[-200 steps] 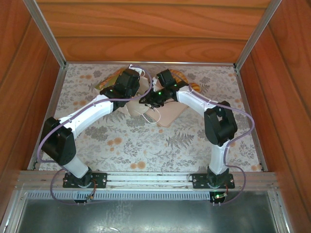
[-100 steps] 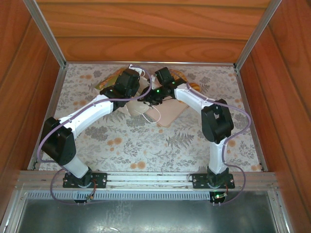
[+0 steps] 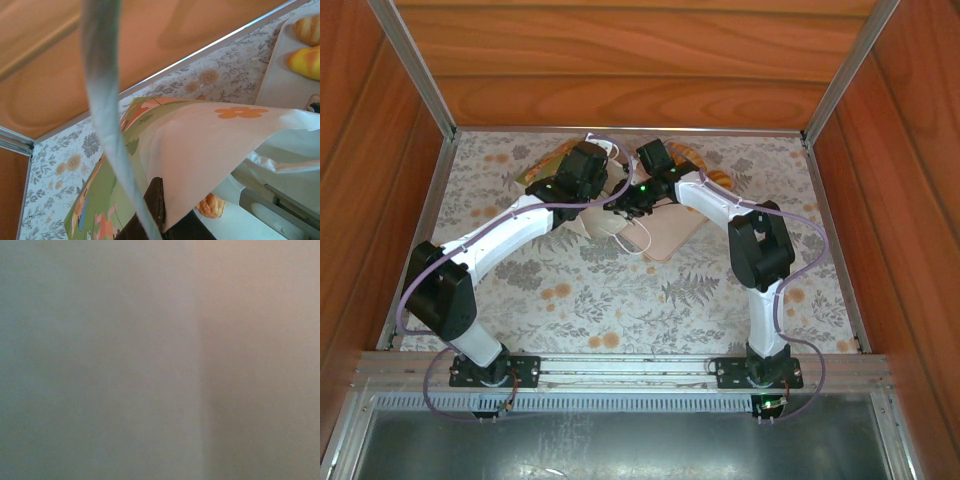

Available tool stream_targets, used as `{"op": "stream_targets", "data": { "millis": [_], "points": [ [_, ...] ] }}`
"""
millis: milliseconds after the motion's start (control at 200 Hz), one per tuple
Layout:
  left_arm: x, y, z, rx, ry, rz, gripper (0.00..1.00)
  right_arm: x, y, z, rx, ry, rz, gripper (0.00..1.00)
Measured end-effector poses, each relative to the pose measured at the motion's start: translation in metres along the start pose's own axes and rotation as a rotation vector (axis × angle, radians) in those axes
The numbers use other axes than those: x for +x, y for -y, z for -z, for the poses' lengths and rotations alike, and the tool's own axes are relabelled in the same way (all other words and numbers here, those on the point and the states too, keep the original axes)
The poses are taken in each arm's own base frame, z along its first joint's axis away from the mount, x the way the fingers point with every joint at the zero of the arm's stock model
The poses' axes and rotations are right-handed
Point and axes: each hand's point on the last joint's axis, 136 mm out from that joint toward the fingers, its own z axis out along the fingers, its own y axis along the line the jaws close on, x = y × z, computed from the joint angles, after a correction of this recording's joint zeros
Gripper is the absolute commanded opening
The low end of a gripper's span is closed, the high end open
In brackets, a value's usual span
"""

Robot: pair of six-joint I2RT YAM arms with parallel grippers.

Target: Take the fake bread out of the paper bag

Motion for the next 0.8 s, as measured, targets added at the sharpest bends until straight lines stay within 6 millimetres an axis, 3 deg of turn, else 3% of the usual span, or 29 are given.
{"op": "stream_targets", "data": {
  "millis": [280, 800],
  "points": [
    [0.0, 0.0, 0.0, 0.0, 0.0, 0.001, 0.0, 0.006, 0.0, 0.005, -0.001, 0.009, 0.005, 0.31],
    [0.0, -0.001, 0.0, -0.004, 0.001, 0.006, 0.0, 0.033, -0.022, 0.043, -0.058, 0.058, 0.012, 0.3]
  ]
}}
